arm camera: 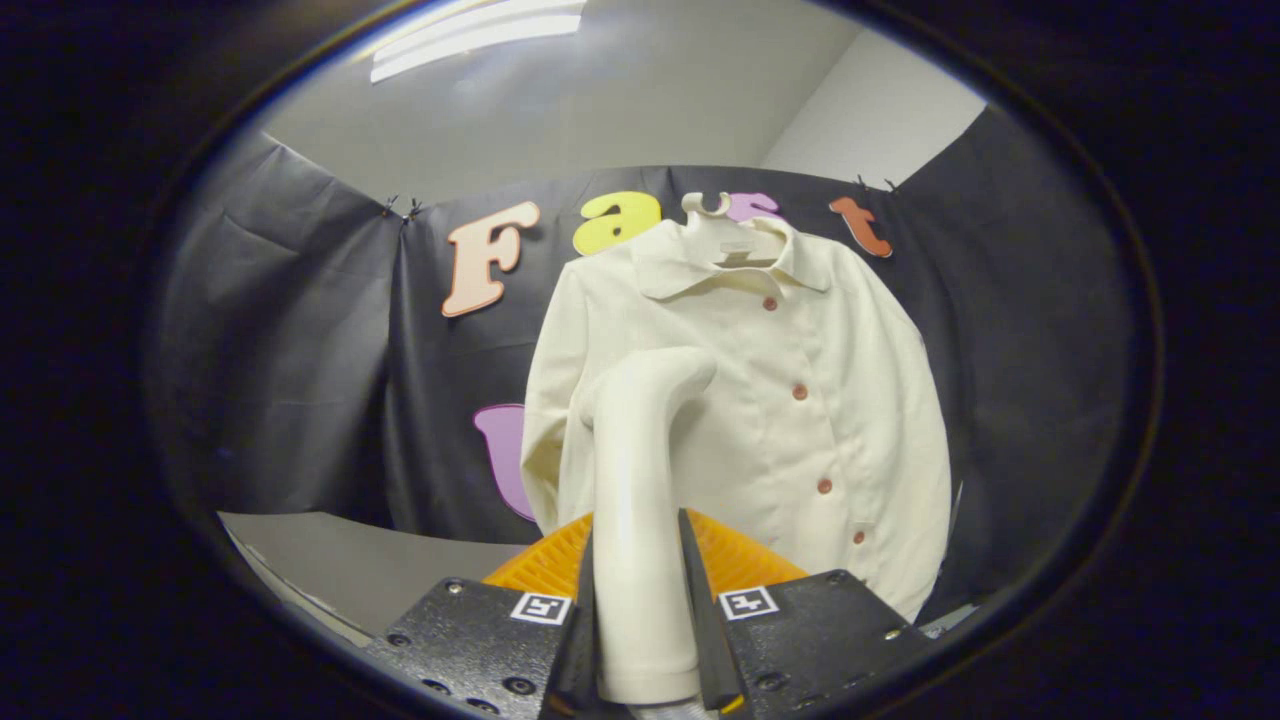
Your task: Iron the clothes twice with a garment steamer, once on the left side and once on the right side.
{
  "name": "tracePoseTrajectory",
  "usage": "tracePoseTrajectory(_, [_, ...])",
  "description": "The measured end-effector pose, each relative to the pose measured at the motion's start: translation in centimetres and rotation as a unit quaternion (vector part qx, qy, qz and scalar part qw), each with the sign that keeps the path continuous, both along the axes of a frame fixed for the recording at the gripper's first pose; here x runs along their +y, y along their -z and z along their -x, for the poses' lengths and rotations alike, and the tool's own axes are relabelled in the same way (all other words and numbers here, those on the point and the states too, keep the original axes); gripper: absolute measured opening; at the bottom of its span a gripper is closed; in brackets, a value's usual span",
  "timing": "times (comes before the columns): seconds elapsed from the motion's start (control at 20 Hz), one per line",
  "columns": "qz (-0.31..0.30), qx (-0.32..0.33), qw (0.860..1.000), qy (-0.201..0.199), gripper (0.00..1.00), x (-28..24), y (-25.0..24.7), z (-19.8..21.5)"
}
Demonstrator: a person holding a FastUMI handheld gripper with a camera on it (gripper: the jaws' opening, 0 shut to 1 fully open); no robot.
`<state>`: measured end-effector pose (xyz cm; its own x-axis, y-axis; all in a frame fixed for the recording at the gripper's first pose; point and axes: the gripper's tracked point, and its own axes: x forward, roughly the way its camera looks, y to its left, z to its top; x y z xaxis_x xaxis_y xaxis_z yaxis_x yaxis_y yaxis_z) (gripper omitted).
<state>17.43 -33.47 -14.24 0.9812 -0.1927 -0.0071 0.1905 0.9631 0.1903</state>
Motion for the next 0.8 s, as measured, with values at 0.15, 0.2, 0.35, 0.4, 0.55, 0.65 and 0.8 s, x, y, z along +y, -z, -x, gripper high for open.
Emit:
tracePoseTrajectory(0.15, [-0.006, 0.016, 1.0, -0.002, 0.39, -0.2, 1.9, 0.8])
tracePoseTrajectory(0.2, [-0.009, 0.018, 1.0, -0.002, 0.39, -0.2, 2.4, 1.0])
tracePoseTrajectory(0.35, [-0.019, 0.029, 0.999, -0.004, 0.39, -0.3, 3.9, 2.0])
tracePoseTrajectory(0.4, [-0.021, 0.032, 0.999, -0.003, 0.39, -0.4, 4.4, 2.3])
tracePoseTrajectory(0.55, [-0.032, 0.043, 0.999, -0.003, 0.39, -0.4, 5.9, 3.2])
tracePoseTrajectory(0.65, [-0.036, 0.052, 0.998, -0.002, 0.4, -0.5, 7.1, 3.8])
tracePoseTrajectory(0.8, [-0.051, 0.062, 0.997, -0.001, 0.39, -0.5, 8.9, 4.8])
